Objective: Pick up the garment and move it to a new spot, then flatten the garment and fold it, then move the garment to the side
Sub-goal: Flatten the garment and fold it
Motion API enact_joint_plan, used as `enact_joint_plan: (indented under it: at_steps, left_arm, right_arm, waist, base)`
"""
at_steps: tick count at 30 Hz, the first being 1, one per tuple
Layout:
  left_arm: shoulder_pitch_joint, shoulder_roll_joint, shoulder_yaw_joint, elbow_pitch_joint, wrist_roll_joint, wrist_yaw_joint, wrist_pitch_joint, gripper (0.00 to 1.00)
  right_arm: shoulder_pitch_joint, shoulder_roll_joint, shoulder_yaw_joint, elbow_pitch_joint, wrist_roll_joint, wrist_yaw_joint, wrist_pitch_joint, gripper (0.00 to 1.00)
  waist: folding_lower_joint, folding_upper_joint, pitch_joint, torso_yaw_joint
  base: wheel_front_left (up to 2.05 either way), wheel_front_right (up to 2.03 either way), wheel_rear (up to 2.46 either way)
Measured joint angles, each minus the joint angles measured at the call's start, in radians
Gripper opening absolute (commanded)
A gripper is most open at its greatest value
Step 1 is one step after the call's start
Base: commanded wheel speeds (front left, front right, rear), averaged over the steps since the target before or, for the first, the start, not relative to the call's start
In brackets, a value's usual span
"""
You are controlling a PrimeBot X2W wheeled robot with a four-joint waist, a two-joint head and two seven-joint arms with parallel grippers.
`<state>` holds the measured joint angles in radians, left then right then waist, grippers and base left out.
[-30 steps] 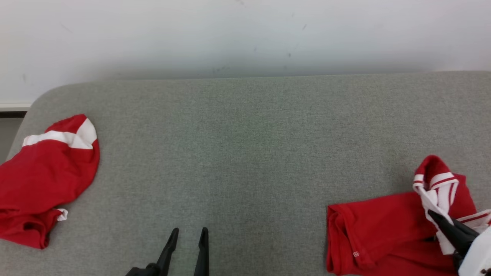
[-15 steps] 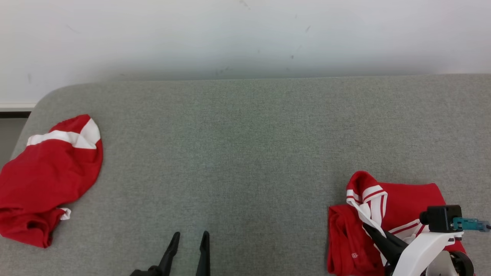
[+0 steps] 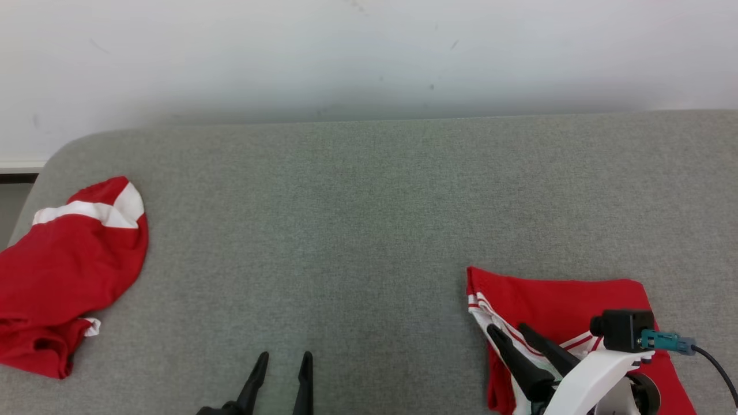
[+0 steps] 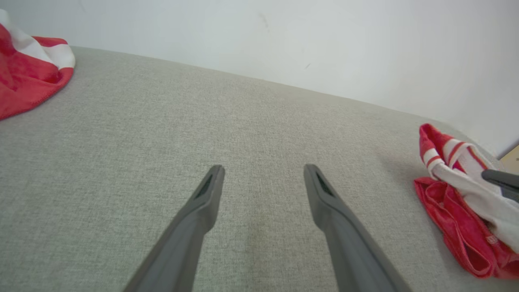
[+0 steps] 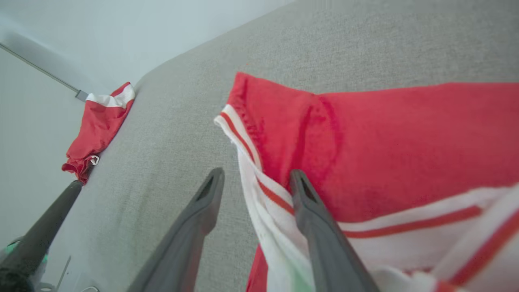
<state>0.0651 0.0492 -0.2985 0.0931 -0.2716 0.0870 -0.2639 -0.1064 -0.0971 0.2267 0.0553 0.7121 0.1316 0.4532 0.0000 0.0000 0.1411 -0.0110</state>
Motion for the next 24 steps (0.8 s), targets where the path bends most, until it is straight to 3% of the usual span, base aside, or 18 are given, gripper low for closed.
enact_joint_plan:
  at_steps: [8,14,17,20,24]
  left_arm:
    - [0.007,0.0,0.043,0.004,0.023,-0.018,0.0,1.0]
    - [0.028,0.0,0.069,0.005,0.029,-0.027,0.0,1.0]
    - [0.037,0.0,0.075,0.008,0.028,-0.025,0.0,1.0]
    - [0.049,0.0,0.078,0.009,0.028,-0.025,0.0,1.0]
    - [0.07,0.0,0.09,0.005,0.028,-0.026,0.0,1.0]
  right_arm:
    - [0.027,0.028,0.02,-0.166,0.031,0.0,-0.092,1.0]
    - [0.07,-0.066,-0.087,-0.268,-0.124,0.0,-0.2,1.0]
    - [0.095,-0.07,-0.165,-0.276,-0.139,0.0,-0.237,1.0]
    - [0.114,-0.129,-0.234,-0.267,-0.227,0.0,-0.294,1.0]
    - [0.155,-0.144,-0.306,-0.202,-0.275,0.0,-0.366,1.0]
  waist:
    - [0.0001,0.0,-0.033,-0.014]
    - [0.0,0.0,-0.068,-0.028]
    - [0.0,0.0,-0.087,-0.034]
    - [0.0,0.0,-0.107,-0.038]
    - [-0.0001,0.0,-0.127,-0.04]
  base:
    - [0.0,0.0,0.0]
    - [0.0,0.0,0.0]
    - [0.0,0.0,0.0]
    - [0.0,0.0,0.0]
    - [0.0,0.0,0.0]
